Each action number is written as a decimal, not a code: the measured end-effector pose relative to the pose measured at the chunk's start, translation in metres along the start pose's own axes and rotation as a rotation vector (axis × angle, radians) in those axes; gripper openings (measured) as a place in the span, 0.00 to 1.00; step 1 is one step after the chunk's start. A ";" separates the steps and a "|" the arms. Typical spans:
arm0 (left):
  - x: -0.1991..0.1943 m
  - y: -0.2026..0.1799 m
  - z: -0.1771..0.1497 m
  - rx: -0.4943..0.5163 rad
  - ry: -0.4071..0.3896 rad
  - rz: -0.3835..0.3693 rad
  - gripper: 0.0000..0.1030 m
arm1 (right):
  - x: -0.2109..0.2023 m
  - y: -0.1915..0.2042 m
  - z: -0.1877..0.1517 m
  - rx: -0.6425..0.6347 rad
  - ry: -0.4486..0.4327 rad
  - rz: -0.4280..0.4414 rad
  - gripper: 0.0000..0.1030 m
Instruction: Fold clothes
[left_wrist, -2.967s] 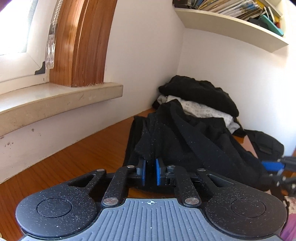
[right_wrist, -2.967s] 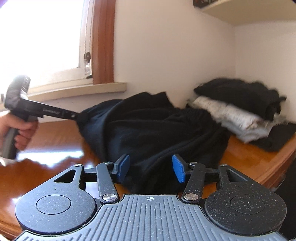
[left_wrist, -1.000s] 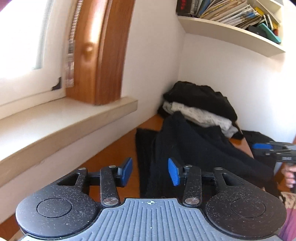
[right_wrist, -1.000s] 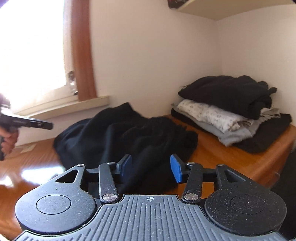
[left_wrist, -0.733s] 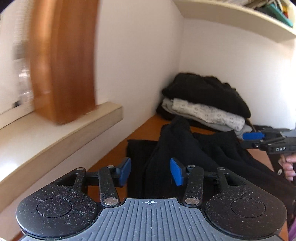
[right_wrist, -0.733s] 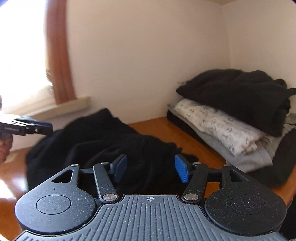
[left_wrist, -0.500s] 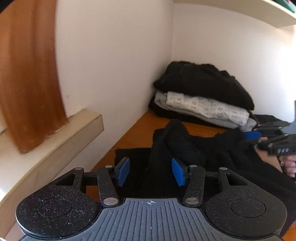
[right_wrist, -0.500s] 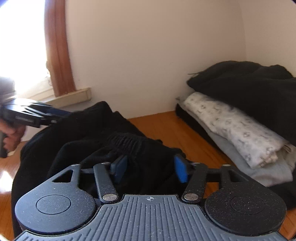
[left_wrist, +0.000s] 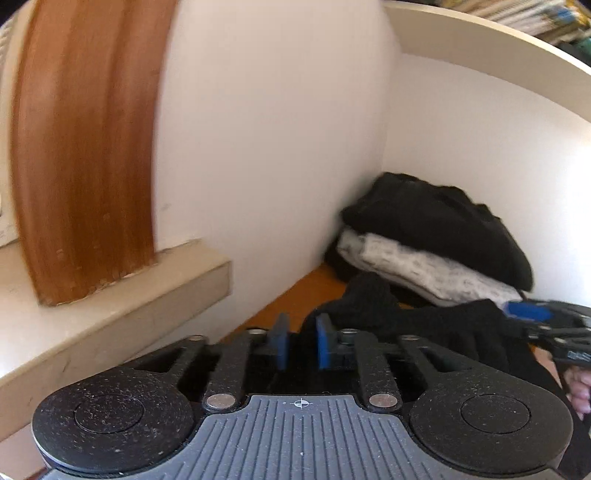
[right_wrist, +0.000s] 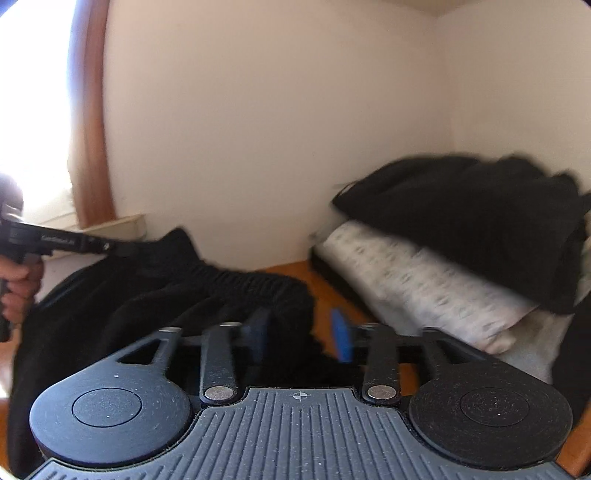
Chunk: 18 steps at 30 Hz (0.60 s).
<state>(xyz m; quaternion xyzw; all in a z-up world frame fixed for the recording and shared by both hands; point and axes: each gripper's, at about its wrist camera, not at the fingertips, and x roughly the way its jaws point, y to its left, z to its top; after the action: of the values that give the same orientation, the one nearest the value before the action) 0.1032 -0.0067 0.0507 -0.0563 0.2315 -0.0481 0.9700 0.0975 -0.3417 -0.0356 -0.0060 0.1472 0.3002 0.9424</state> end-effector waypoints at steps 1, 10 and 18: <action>-0.004 -0.002 0.000 0.003 -0.016 0.020 0.37 | -0.006 0.004 0.001 -0.029 -0.032 -0.027 0.53; -0.011 -0.048 0.001 0.148 -0.042 -0.006 0.39 | -0.006 0.028 -0.008 -0.158 0.070 0.118 0.24; 0.036 -0.053 -0.021 0.250 0.066 0.045 0.40 | -0.033 0.033 -0.010 -0.200 0.052 0.126 0.26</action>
<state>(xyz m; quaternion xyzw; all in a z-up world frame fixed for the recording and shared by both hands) 0.1223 -0.0654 0.0228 0.0717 0.2566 -0.0564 0.9622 0.0498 -0.3343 -0.0337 -0.0985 0.1410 0.3717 0.9123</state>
